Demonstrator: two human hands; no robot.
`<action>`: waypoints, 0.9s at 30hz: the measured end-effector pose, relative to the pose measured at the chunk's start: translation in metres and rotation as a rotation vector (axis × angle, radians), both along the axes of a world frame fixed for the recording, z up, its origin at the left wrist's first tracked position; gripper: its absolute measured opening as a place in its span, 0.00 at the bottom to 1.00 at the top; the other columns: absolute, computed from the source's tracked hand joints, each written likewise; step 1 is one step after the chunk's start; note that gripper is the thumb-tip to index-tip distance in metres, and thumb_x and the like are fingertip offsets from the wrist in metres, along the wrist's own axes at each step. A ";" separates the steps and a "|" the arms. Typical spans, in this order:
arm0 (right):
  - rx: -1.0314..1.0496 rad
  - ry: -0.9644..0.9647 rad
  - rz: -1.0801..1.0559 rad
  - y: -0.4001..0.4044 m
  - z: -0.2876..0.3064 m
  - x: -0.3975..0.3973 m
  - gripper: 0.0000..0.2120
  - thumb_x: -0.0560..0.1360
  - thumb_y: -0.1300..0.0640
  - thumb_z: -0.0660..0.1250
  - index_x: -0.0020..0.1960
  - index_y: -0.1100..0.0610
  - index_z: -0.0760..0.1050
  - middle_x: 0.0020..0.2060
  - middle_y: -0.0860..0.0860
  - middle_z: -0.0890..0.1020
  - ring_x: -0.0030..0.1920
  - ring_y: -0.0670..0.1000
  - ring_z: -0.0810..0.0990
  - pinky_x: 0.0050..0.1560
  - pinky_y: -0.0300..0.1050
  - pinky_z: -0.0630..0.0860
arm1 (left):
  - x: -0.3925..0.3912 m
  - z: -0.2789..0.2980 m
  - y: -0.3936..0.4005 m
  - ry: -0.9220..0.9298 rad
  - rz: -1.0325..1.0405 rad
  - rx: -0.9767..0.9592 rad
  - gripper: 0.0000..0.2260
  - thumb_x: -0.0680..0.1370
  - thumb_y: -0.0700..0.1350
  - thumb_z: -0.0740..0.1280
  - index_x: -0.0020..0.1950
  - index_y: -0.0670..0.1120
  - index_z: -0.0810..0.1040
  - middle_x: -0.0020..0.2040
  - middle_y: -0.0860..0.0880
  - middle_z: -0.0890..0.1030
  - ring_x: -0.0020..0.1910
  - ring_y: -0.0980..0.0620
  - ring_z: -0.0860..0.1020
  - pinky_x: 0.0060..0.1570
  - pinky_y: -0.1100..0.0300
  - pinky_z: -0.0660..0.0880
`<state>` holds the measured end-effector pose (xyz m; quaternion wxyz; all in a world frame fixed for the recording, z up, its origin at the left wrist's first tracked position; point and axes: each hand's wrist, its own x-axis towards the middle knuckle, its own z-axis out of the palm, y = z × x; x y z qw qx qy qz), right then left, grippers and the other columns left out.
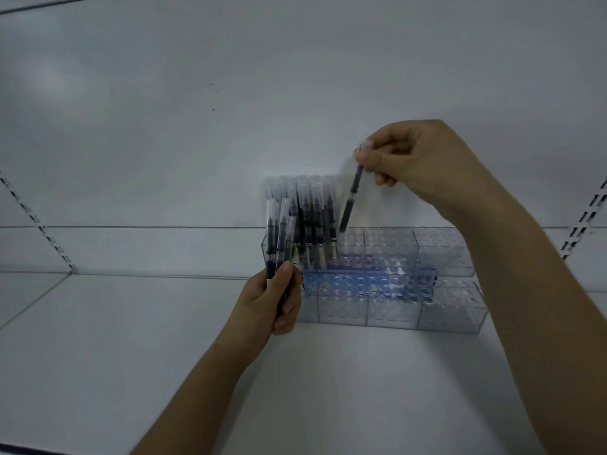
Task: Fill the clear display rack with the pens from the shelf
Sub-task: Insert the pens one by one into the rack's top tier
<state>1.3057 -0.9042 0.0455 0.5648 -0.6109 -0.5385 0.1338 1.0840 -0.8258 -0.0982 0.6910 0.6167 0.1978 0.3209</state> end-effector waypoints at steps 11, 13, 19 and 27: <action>0.072 -0.141 -0.094 0.006 -0.002 -0.001 0.05 0.77 0.56 0.71 0.47 0.57 0.82 0.34 0.49 0.84 0.31 0.44 0.82 0.36 0.35 0.77 | 0.001 0.000 -0.002 0.016 0.014 -0.010 0.15 0.80 0.52 0.57 0.43 0.42 0.73 0.28 0.48 0.65 0.22 0.54 0.59 0.22 0.65 0.59; 0.093 -0.146 -0.119 0.003 0.000 0.001 0.05 0.77 0.55 0.70 0.47 0.56 0.82 0.34 0.49 0.84 0.30 0.44 0.82 0.35 0.34 0.77 | 0.001 0.000 -0.002 0.019 0.016 -0.004 0.15 0.80 0.52 0.57 0.42 0.43 0.73 0.29 0.48 0.65 0.22 0.54 0.59 0.22 0.65 0.59; 0.050 -0.202 -0.080 0.008 -0.005 -0.005 0.06 0.77 0.56 0.70 0.49 0.58 0.82 0.34 0.49 0.84 0.30 0.45 0.82 0.34 0.32 0.76 | 0.001 0.001 -0.002 0.036 0.019 0.005 0.15 0.79 0.53 0.58 0.44 0.42 0.72 0.28 0.48 0.65 0.22 0.54 0.60 0.22 0.65 0.59; -0.140 -0.638 -0.083 0.018 -0.021 -0.021 0.12 0.79 0.48 0.66 0.50 0.56 0.81 0.38 0.48 0.83 0.34 0.43 0.81 0.47 0.42 0.80 | 0.002 0.000 -0.001 0.033 0.021 -0.004 0.15 0.79 0.53 0.59 0.44 0.42 0.73 0.29 0.48 0.65 0.22 0.54 0.59 0.22 0.65 0.59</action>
